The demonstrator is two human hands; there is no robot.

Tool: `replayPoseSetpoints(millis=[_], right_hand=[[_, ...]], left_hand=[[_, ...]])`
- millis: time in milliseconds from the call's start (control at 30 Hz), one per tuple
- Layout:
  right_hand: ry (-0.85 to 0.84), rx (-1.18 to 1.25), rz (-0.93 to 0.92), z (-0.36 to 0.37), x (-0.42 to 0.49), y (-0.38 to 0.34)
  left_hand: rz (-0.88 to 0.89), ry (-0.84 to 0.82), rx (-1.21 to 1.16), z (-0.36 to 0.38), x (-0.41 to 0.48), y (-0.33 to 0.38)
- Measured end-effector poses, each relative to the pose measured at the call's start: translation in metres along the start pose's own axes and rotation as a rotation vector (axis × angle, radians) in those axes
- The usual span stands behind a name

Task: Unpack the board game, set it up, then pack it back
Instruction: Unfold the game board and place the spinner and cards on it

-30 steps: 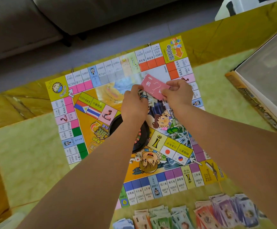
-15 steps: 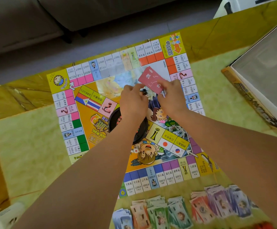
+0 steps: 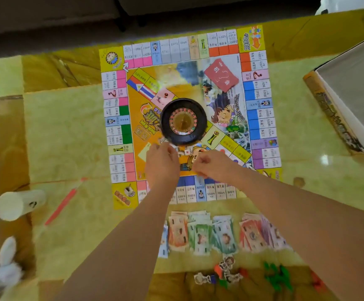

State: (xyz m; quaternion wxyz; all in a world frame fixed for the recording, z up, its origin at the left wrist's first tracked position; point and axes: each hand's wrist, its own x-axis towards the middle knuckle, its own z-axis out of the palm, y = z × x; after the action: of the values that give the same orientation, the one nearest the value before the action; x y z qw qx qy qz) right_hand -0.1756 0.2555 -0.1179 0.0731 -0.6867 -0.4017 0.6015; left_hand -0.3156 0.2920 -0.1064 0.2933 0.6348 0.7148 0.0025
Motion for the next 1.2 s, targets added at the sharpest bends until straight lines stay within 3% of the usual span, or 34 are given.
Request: replayPoseSetpoints(millis=[133,233,333,500,833,1000,1200], right_hand=[[-0.100,-0.132,-0.050,0.045,-0.018,0.007],[0.006,-0.235,-0.114,0.070,-0.026,0.009],[0.158,-0.327,-0.133,0.097,-0.032,0.006],[0.193,-0.389,-0.143,0.127,-0.034,-0.003],[0.024,-0.308,-0.255,0.266,-0.068,-0.039],[0.012,-0.399,-0.271,0.328,-0.080,-0.038],[0.065,-0.552,-0.356,0.396,-0.095,-0.027]], left_hand=[[-0.059,-0.023,0.063,-0.002,-0.036,-0.057],[-0.030,-0.160,0.154,0.002,-0.056,-0.095],[-0.010,-0.234,0.058,0.006,-0.071,-0.123],[0.046,-0.134,-0.133,-0.002,-0.086,-0.147],[-0.178,0.004,0.047,-0.056,-0.164,-0.284],[-0.443,-0.056,0.050,-0.059,-0.188,-0.347],[-0.404,-0.081,-0.037,-0.040,-0.209,-0.399]])
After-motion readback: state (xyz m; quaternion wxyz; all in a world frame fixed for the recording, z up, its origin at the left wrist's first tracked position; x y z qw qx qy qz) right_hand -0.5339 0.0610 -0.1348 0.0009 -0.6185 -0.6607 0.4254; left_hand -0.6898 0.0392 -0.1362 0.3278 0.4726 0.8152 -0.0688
